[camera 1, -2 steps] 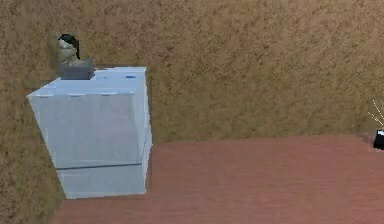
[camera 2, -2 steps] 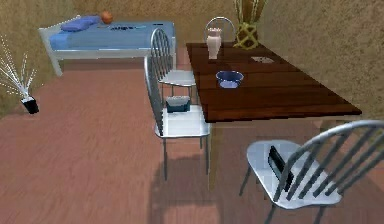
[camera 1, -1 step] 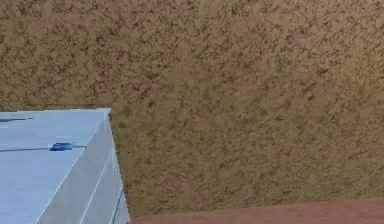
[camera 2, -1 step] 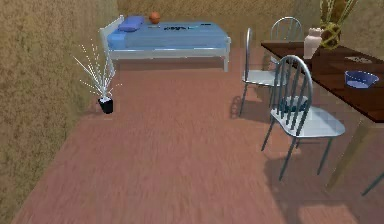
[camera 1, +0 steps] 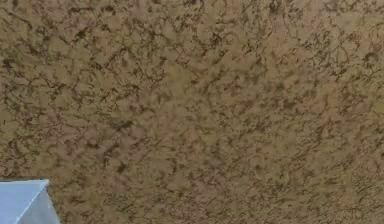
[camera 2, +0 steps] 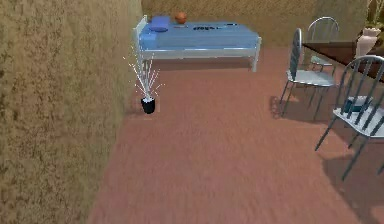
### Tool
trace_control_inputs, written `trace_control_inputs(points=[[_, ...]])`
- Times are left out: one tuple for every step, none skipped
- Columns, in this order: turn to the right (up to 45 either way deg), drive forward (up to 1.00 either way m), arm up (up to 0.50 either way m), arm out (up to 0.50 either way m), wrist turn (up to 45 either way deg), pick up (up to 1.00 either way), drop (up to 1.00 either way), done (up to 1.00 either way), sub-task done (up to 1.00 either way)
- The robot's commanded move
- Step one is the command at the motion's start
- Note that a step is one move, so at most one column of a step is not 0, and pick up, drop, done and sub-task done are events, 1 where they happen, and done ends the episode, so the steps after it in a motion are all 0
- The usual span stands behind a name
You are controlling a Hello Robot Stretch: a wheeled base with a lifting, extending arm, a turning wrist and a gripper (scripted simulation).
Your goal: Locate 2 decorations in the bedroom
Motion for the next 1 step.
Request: trace_control_inputs(points=[[-45.0, 0.00, 0.00, 0.00, 0.0, 0.00, 0.00, 0.00, 0.00]])
